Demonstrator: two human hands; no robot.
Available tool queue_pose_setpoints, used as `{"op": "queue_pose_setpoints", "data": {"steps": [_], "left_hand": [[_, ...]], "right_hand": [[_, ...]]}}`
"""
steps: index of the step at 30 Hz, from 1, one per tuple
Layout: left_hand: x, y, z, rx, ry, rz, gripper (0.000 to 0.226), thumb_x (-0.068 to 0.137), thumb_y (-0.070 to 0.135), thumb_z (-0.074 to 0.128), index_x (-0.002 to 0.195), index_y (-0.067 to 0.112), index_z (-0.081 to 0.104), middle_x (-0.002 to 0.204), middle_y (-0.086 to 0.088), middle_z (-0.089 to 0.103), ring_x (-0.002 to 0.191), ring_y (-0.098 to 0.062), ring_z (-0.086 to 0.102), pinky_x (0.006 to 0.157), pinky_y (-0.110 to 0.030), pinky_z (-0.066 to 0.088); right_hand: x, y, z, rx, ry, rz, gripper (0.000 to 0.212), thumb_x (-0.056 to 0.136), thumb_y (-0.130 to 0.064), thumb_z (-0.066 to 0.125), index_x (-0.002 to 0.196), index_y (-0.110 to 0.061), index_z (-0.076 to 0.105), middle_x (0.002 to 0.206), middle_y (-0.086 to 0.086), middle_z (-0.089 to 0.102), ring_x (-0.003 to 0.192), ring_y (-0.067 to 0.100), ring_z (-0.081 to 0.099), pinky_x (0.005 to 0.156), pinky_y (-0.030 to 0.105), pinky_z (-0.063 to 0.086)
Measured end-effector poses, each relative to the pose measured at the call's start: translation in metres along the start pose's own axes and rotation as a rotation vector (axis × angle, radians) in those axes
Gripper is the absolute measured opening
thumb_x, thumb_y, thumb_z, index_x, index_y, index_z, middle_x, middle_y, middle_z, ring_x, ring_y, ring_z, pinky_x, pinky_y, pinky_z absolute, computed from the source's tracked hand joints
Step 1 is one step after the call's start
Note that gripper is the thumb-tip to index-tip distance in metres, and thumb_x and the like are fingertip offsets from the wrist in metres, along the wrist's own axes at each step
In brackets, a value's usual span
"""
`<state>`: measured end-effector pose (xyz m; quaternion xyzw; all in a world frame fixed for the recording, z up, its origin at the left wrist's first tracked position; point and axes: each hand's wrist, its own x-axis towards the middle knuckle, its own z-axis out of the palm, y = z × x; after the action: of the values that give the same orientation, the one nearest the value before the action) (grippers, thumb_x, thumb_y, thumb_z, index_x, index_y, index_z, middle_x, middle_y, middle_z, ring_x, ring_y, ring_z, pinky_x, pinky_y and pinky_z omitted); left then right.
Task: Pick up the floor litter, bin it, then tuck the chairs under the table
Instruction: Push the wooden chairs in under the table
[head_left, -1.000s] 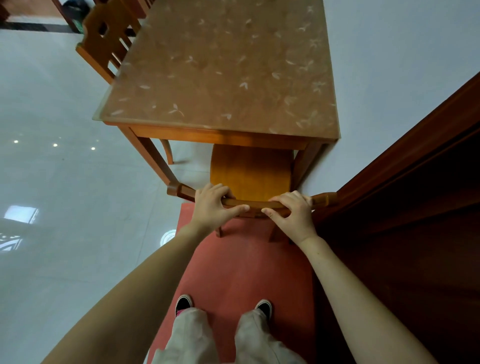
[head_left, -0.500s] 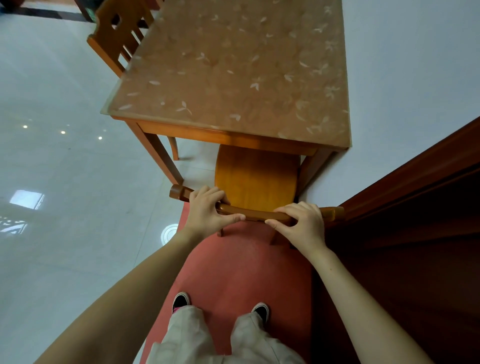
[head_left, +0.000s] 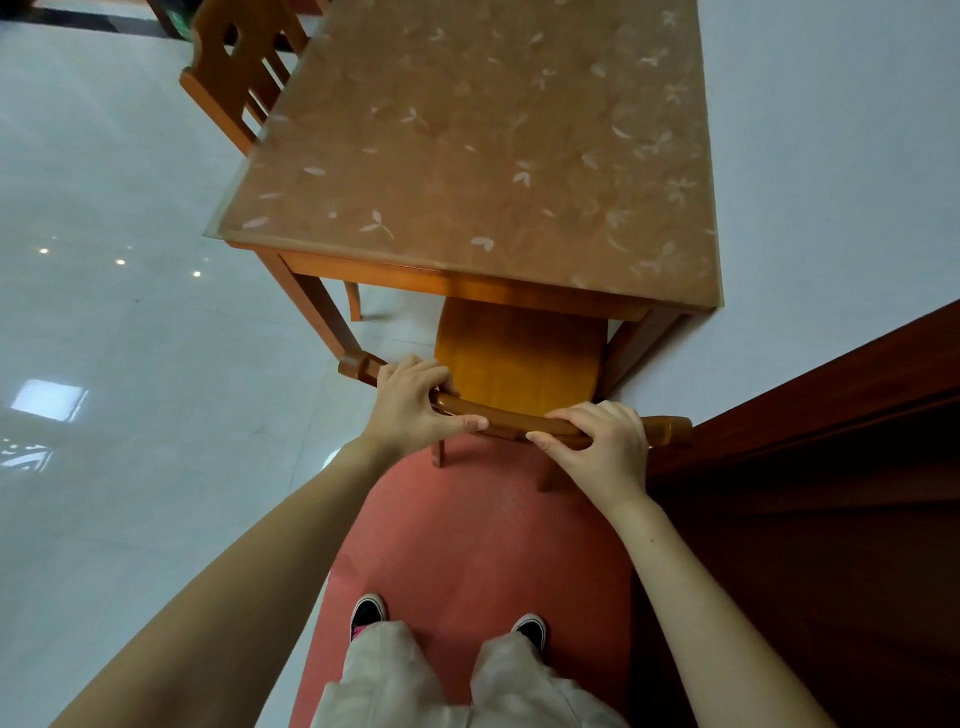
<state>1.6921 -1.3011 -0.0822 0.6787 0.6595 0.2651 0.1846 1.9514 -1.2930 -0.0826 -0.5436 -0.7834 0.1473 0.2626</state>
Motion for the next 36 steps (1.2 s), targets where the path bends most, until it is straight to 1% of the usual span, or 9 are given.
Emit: {"op": "queue_pose_setpoints", "data": {"steps": [6, 8, 12, 17, 24, 27, 30, 33, 36], "left_hand": [[0.0, 0.029, 0.027, 0.023, 0.024, -0.045, 0.059, 0.061, 0.087, 0.055, 0.068, 0.029, 0.049, 0.071, 0.013, 0.048, 0.078, -0.007, 0.036, 0.075, -0.029, 0.021], [0.002, 0.033, 0.032, 0.033, 0.027, -0.046, 0.058, 0.062, 0.086, 0.055, 0.068, 0.029, 0.046, 0.072, 0.014, 0.048, 0.079, -0.007, 0.034, 0.075, -0.029, 0.019], [0.004, 0.03, 0.032, 0.023, 0.041, -0.038, 0.061, 0.061, 0.087, 0.053, 0.069, 0.027, 0.049, 0.073, 0.013, 0.048, 0.08, -0.008, 0.035, 0.075, -0.029, 0.019], [0.012, 0.026, 0.027, 0.015, 0.016, -0.048, 0.063, 0.06, 0.088, 0.054, 0.068, 0.025, 0.05, 0.071, 0.012, 0.048, 0.08, -0.011, 0.039, 0.079, -0.031, 0.024], [0.02, 0.015, 0.022, 0.014, 0.008, -0.023, 0.065, 0.061, 0.089, 0.052, 0.069, 0.024, 0.051, 0.072, 0.012, 0.049, 0.083, -0.013, 0.04, 0.081, -0.031, 0.024], [0.021, 0.012, 0.019, 0.012, 0.0, -0.017, 0.065, 0.061, 0.089, 0.052, 0.069, 0.024, 0.052, 0.073, 0.011, 0.051, 0.083, -0.013, 0.04, 0.08, -0.032, 0.024], [0.021, 0.011, 0.019, 0.001, 0.001, -0.009, 0.064, 0.061, 0.089, 0.051, 0.069, 0.025, 0.05, 0.073, 0.012, 0.05, 0.083, -0.012, 0.039, 0.079, -0.032, 0.023], [0.021, 0.009, 0.019, 0.002, -0.006, -0.003, 0.063, 0.061, 0.089, 0.051, 0.069, 0.026, 0.047, 0.074, 0.013, 0.049, 0.083, -0.011, 0.038, 0.079, -0.033, 0.025], [0.024, 0.004, 0.018, 0.009, -0.001, 0.007, 0.064, 0.062, 0.089, 0.051, 0.07, 0.026, 0.047, 0.074, 0.013, 0.049, 0.083, -0.011, 0.038, 0.079, -0.032, 0.023]], "right_hand": [[0.013, 0.035, -0.02, 0.028, -0.04, -0.01, 0.043, 0.075, -0.068, 0.062, 0.089, -0.03, 0.077, 0.085, -0.023, 0.065, 0.083, -0.007, 0.041, 0.094, 0.028, 0.035], [0.015, 0.041, -0.023, 0.042, -0.045, -0.02, 0.043, 0.075, -0.068, 0.062, 0.089, -0.03, 0.077, 0.086, -0.026, 0.062, 0.084, -0.006, 0.041, 0.092, 0.026, 0.034], [0.016, 0.042, -0.02, 0.052, -0.029, -0.039, 0.042, 0.077, -0.067, 0.063, 0.089, -0.029, 0.076, 0.086, -0.017, 0.07, 0.083, -0.003, 0.047, 0.094, 0.03, 0.037], [0.02, 0.037, -0.015, 0.045, -0.036, -0.019, 0.041, 0.079, -0.067, 0.062, 0.09, -0.03, 0.076, 0.084, -0.017, 0.07, 0.083, 0.007, 0.055, 0.095, 0.028, 0.035], [0.025, 0.032, -0.007, 0.037, -0.022, -0.004, 0.041, 0.079, -0.067, 0.061, 0.09, -0.03, 0.076, 0.085, -0.017, 0.069, 0.083, 0.006, 0.053, 0.095, 0.029, 0.037], [0.021, 0.024, -0.005, 0.045, -0.045, 0.053, 0.036, 0.08, -0.061, 0.067, 0.096, -0.029, 0.075, 0.09, -0.018, 0.067, 0.09, 0.005, 0.049, 0.094, 0.025, 0.03], [0.015, 0.017, -0.002, 0.096, 0.007, 0.128, 0.029, 0.079, -0.051, 0.073, 0.099, -0.03, 0.074, 0.093, -0.017, 0.065, 0.096, 0.008, 0.049, 0.093, 0.018, 0.025], [0.016, 0.017, 0.0, 0.123, -0.012, 0.165, 0.028, 0.076, -0.052, 0.075, 0.096, -0.033, 0.074, 0.091, -0.019, 0.064, 0.097, 0.009, 0.051, 0.093, 0.011, 0.021], [0.019, 0.017, 0.002, 0.127, -0.016, 0.172, 0.028, 0.075, -0.055, 0.074, 0.095, -0.034, 0.074, 0.09, -0.02, 0.064, 0.096, 0.009, 0.052, 0.093, 0.01, 0.02]]}}
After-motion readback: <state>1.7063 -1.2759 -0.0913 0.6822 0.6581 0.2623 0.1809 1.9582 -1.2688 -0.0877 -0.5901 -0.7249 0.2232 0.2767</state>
